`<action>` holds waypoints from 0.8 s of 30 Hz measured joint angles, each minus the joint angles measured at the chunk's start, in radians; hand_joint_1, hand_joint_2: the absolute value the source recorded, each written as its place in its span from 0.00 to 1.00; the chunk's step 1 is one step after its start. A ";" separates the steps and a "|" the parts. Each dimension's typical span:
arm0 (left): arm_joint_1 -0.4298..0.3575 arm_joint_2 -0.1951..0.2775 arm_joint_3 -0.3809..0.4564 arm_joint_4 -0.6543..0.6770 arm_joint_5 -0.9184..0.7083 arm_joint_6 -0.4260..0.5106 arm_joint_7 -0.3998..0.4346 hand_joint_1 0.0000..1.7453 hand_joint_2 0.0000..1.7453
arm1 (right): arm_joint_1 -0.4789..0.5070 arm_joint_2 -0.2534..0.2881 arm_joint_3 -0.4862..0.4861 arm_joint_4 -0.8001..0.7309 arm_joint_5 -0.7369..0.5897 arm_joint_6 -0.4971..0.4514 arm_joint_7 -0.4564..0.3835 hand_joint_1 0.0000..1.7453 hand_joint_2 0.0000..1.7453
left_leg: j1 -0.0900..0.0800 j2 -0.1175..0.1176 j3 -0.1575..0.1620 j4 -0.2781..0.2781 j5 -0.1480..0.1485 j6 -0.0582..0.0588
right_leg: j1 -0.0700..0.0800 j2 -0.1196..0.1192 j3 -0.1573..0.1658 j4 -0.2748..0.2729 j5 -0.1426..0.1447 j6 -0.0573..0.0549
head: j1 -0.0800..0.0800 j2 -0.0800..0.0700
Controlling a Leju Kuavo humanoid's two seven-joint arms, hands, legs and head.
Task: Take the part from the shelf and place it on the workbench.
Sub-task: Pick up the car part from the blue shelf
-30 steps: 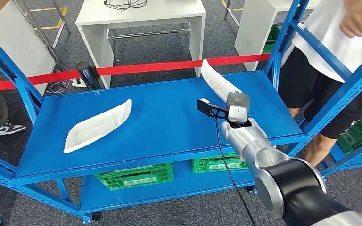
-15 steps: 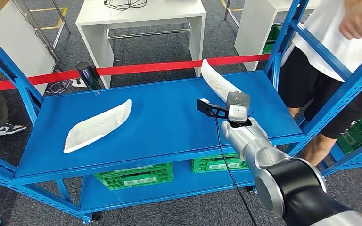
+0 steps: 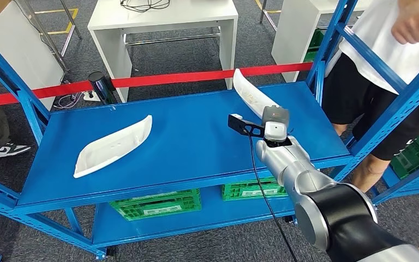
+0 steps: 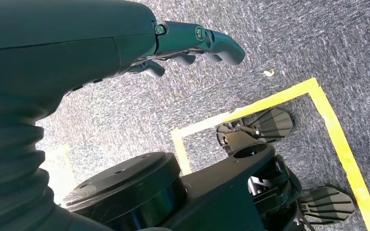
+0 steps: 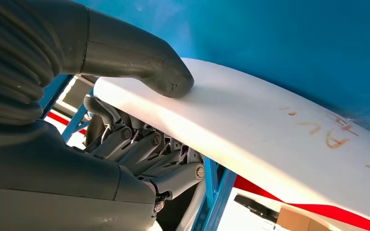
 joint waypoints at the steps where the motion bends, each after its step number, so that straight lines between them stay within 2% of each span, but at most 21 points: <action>1: 0.000 0.000 0.000 0.000 0.000 0.000 -0.001 0.00 1.00 | 0.000 0.000 0.000 0.000 0.000 0.000 0.000 0.93 1.00 | 0.000 0.000 0.000 0.000 0.000 0.000 | 0.000 0.000 0.000 0.000 0.000 0.000 | 0.000 0.000; 12: 0.000 0.000 0.000 0.000 0.003 0.000 -0.003 0.00 1.00 | -0.033 0.000 -0.014 0.000 0.016 0.000 0.023 0.93 1.00 | 0.000 0.000 0.000 0.000 0.000 0.000 | 0.000 0.000 0.000 0.000 0.000 0.000 | 0.000 0.000; 24: -0.003 -0.004 0.001 0.000 0.012 0.000 0.005 0.00 1.00 | -0.152 0.000 -0.014 -0.001 0.022 0.032 0.036 0.93 1.00 | 0.000 0.000 -0.001 0.000 0.000 0.000 | 0.000 0.000 -0.001 0.000 0.000 0.000 | 0.000 0.000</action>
